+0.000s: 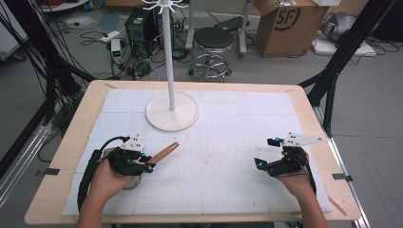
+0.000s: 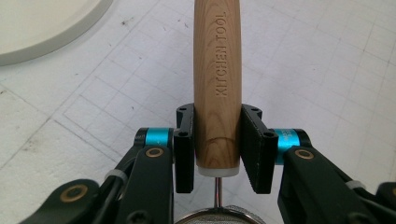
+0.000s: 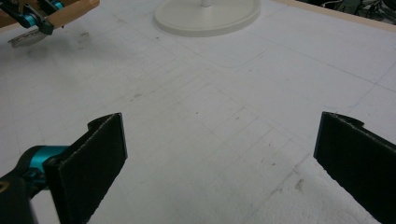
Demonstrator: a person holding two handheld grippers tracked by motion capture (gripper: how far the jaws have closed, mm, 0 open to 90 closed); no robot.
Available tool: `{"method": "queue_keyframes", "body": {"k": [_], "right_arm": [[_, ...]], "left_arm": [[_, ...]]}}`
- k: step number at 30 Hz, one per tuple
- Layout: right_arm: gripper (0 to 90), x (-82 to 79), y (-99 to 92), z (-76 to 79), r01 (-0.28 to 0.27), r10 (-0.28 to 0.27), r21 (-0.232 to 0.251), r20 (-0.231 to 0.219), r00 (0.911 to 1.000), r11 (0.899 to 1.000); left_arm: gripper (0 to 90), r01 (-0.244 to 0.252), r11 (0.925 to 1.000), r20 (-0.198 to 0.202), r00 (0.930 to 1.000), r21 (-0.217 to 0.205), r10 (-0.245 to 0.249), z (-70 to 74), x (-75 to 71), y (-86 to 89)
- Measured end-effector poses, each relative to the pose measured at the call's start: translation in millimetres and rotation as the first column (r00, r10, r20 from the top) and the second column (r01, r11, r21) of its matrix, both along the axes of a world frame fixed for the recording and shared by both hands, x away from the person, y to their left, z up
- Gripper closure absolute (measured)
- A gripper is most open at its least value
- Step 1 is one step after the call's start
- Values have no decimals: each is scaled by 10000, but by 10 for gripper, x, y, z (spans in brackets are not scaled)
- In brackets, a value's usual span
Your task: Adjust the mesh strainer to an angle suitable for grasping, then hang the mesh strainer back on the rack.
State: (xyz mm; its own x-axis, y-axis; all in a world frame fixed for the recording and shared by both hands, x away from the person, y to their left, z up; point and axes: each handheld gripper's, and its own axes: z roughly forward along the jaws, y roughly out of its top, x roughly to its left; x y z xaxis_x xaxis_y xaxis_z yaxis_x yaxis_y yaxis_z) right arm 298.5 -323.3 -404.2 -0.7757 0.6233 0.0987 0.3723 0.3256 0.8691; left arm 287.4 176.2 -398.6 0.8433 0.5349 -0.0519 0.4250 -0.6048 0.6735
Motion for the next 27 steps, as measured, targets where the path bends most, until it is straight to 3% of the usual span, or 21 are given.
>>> {"method": "queue_keyframes", "body": {"k": [4, 12, 17, 22, 27], "right_arm": [[13, 4, 15, -15, -73, 73, -122, -1, 10000, 9999], [13, -18, 10, -9, -45, 46, -149, 58, 10000, 9999], [13, -25, 5, -1, -55, 56, -81, 130, 9999, 10000], [13, -20, -7, 1, -49, 49, -11, 133, 9999, 10000], [13, -27, -18, 10, -92, 91, 78, 131, 9999, 9999]], "left_arm": [[686, -110, 9998, 103, 9999, -187, 112, 33, -3, 26], [686, 34, 9926, 278, 9996, -1213, -1, 130, -9, 76], [686, 102, 9817, 451, 9990, -1901, -16, 205, 16, 97], [686, 207, 9628, 638, 9980, -2694, -37, 284, 64, 84], [686, 345, 9485, 729, 9973, -3150, -121, 398, 115, 51]]}}
